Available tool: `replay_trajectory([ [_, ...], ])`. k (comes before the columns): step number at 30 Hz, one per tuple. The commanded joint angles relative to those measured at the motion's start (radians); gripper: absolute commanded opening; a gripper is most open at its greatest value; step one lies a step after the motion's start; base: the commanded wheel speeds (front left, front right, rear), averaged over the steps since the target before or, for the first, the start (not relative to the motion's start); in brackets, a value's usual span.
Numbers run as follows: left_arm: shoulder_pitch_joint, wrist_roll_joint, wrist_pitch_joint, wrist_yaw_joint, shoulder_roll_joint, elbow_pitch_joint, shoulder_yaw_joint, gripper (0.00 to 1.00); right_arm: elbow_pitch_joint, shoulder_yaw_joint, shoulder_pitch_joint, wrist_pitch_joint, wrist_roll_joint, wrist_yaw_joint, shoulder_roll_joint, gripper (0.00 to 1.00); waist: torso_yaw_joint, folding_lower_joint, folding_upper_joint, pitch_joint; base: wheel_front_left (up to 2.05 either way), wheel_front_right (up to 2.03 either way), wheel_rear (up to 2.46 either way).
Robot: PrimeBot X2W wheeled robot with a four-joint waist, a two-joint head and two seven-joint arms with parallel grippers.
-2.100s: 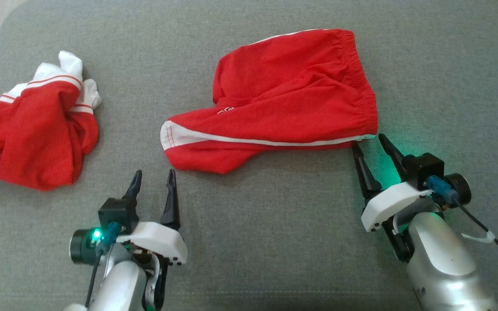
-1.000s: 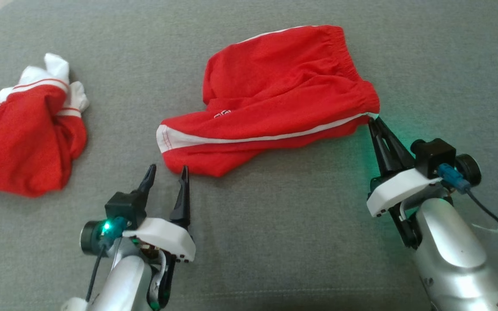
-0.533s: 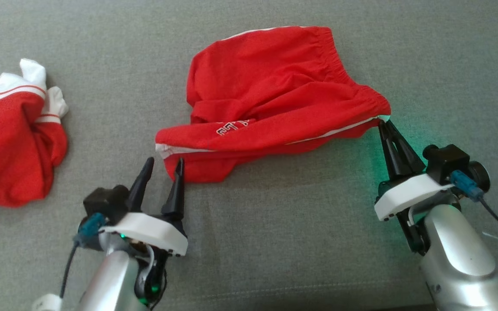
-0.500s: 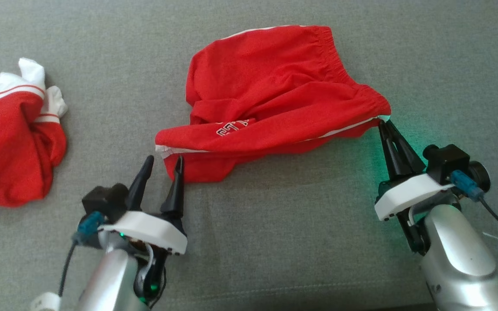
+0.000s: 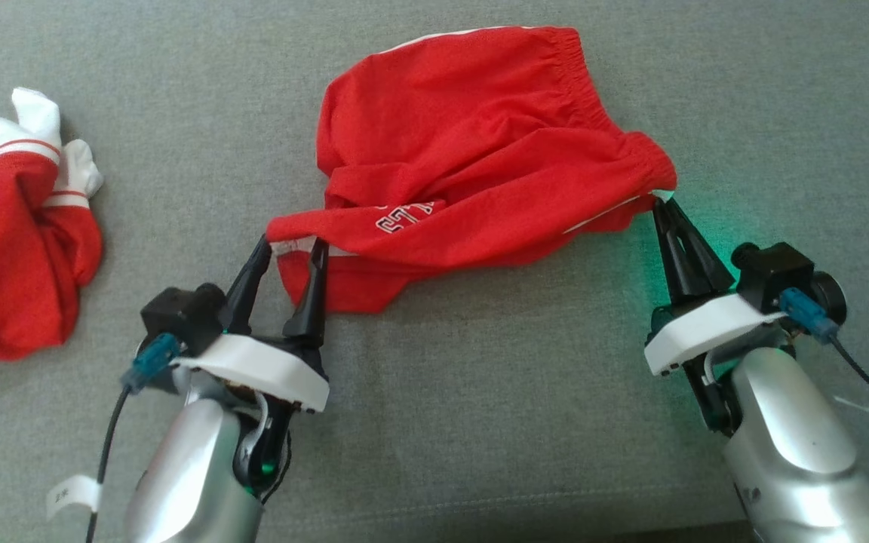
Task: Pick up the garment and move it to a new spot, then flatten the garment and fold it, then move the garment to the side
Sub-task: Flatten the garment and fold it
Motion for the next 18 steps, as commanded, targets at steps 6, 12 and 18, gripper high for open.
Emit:
replay_trajectory([
  [6, -0.016, 0.014, -0.01, -0.006, 0.012, -0.047, 0.006, 1.0, -0.032, 0.02, -0.027, -0.014, 0.007, 0.007, 0.0, 0.0, 0.003, -0.0001, 0.0, 0.0, 0.0, 0.0, 0.0],
  [12, -0.001, 0.009, -0.01, -0.006, 0.012, -0.046, -0.003, 0.51, -0.027, 0.018, -0.03, -0.014, 0.008, 0.007, -0.001, 0.0, 0.01, -0.0001, 0.0, -0.004, 0.0, 0.0, 0.0],
  [18, 0.015, 0.008, -0.01, -0.006, 0.012, -0.041, -0.007, 0.86, -0.02, 0.02, -0.029, -0.014, 0.01, 0.007, 0.002, 0.0, 0.02, -0.0001, 0.0, -0.017, 0.0, 0.0, 0.0],
])
